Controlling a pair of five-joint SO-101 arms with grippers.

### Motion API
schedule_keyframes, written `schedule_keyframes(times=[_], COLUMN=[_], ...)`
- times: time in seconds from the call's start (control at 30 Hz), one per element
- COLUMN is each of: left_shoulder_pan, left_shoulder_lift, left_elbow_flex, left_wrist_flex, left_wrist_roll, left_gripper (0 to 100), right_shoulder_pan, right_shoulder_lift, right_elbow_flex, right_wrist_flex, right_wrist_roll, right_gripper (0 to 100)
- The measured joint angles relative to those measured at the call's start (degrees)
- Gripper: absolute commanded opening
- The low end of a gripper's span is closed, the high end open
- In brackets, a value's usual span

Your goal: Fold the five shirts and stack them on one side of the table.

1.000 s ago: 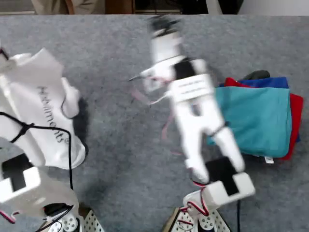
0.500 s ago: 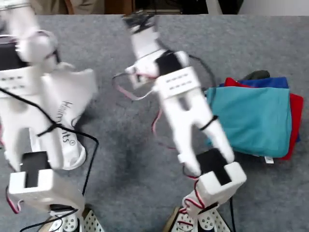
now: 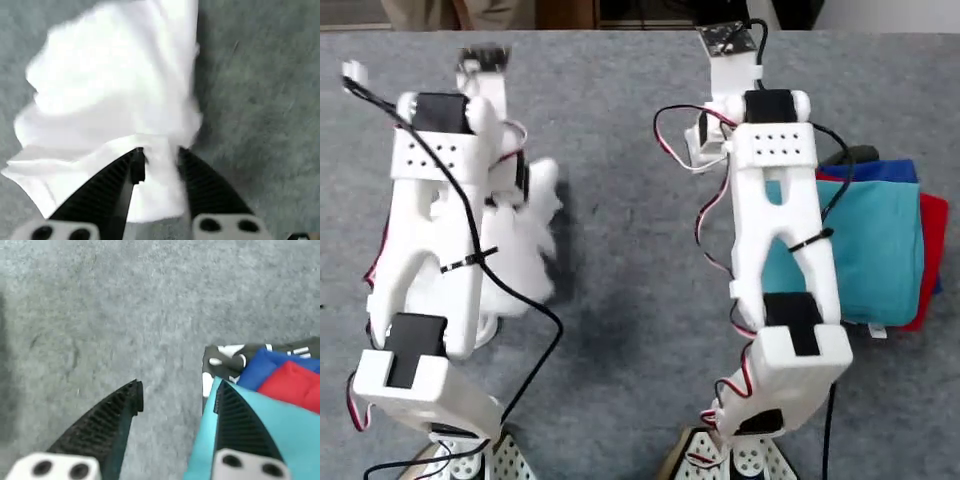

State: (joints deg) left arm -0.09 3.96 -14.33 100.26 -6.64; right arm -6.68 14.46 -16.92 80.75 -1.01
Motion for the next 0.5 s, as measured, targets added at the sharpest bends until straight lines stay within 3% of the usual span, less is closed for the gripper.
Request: schedule_keyframes(times=[0.17, 0.27, 0.5], left_shoulder_pan=[-4.5, -5.5, 0.5], left_shoulder_lift=[0.0, 0.0, 0.0], left_elbow_flex=[1.4, 1.4, 1.6], left_wrist_flex=[0.0, 0.0, -0.7], left_wrist_roll=[2.1, 2.4, 8.9], left_gripper=[25, 25, 25], right_shoulder_pan=[-1.6, -3.5, -5.8], right_shoulder_lift=[8.8, 14.7, 19.5], right_elbow_flex=[0.0, 0.0, 0.0], right_wrist_flex=[-8.2, -11.4, -12.3], right_wrist_roll=[-0.4, -4.7, -6.8], right_gripper=[23.5, 23.5, 23.4])
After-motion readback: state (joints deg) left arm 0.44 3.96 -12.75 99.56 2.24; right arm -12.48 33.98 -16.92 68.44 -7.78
